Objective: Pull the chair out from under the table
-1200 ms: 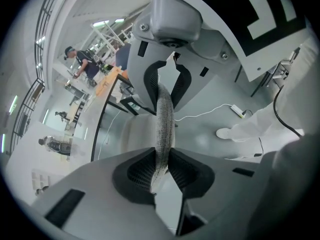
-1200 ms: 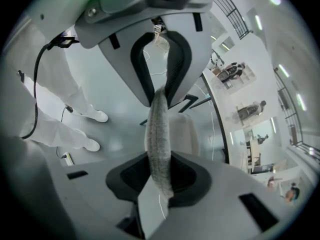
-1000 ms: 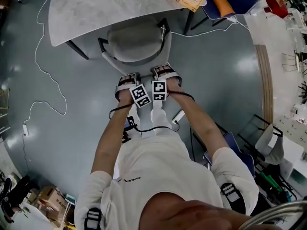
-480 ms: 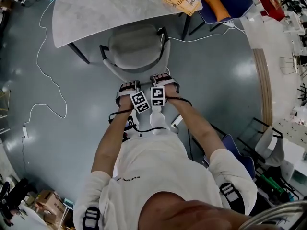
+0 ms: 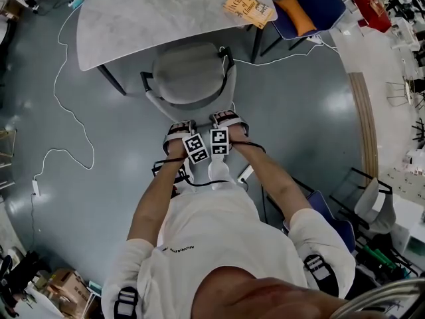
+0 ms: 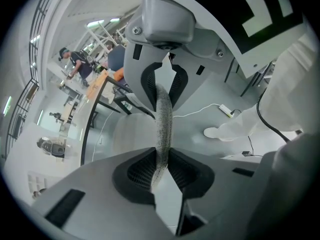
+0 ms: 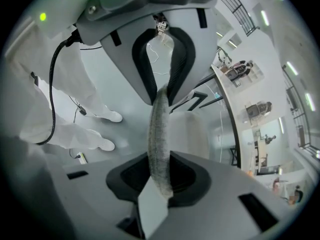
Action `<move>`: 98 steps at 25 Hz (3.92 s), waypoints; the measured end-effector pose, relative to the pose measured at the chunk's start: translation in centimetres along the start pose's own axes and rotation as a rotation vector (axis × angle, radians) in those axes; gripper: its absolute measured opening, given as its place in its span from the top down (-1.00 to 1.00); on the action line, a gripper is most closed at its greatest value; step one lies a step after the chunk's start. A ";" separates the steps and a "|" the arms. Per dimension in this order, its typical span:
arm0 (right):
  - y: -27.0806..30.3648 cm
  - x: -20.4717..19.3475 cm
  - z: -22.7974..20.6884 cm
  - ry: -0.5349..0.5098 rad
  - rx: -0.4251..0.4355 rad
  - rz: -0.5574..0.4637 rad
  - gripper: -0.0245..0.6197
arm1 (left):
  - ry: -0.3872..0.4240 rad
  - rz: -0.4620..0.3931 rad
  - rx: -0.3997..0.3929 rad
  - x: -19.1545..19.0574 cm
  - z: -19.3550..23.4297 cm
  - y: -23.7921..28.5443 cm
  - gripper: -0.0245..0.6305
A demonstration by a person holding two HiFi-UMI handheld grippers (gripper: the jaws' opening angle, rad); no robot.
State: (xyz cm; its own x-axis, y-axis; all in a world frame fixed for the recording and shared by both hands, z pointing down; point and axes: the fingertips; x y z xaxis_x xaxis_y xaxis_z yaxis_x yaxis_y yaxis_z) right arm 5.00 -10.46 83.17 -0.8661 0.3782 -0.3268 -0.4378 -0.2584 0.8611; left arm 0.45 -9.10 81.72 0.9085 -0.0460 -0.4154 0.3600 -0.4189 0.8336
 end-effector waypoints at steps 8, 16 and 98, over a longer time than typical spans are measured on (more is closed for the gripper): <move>-0.4 -0.1 0.7 -0.003 0.011 0.004 0.63 | -0.004 -0.003 -0.009 0.4 -0.6 -0.4 0.71; -0.9 0.2 0.6 -0.020 0.016 -0.004 0.67 | 0.002 -0.011 -0.015 0.6 -0.6 -0.9 0.74; -31.2 15.1 -16.4 0.922 -0.627 -0.744 0.89 | -0.625 -0.683 0.297 14.4 12.6 -28.8 0.92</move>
State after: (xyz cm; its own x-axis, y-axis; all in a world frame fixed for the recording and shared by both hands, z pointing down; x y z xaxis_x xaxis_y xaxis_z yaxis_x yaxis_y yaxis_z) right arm 1.57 -11.30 44.98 -0.1117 -0.0629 -0.9917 -0.6935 -0.7098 0.1231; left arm 0.44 -9.15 47.10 0.2158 -0.1455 -0.9655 0.6218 -0.7419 0.2508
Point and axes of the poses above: the fingertips, and each gripper's own axes: y forward along the fingers, z to its left, x out of its top, and after that the axes turned 14 degrees about -z, right-handed
